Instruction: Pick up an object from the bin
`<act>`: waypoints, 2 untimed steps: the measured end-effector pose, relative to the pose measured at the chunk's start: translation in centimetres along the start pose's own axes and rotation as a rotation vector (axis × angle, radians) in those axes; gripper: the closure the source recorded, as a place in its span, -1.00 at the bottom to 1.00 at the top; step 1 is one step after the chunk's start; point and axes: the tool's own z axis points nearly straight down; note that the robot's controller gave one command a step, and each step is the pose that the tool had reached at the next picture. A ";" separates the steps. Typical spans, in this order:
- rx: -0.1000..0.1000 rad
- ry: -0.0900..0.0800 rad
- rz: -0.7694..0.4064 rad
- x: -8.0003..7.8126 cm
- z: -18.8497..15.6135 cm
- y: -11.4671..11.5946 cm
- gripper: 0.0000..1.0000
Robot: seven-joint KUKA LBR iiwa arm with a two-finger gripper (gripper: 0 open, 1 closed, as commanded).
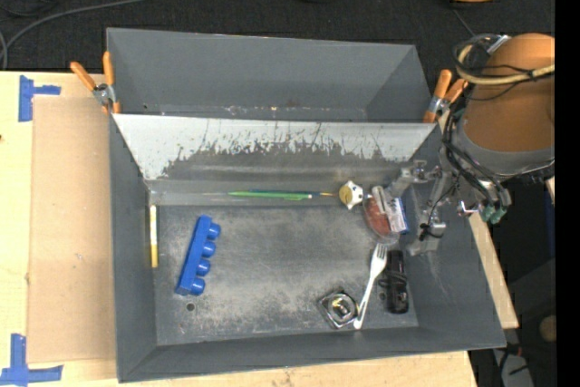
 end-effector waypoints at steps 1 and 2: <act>0.001 -0.008 -0.004 -0.1 -0.5 0.1 -1.00; 0.001 -0.009 -0.158 0.8 3.9 -1.0 -1.00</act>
Offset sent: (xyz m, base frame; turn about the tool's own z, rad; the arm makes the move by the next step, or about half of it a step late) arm -0.0359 -0.0389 -0.1514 -0.5417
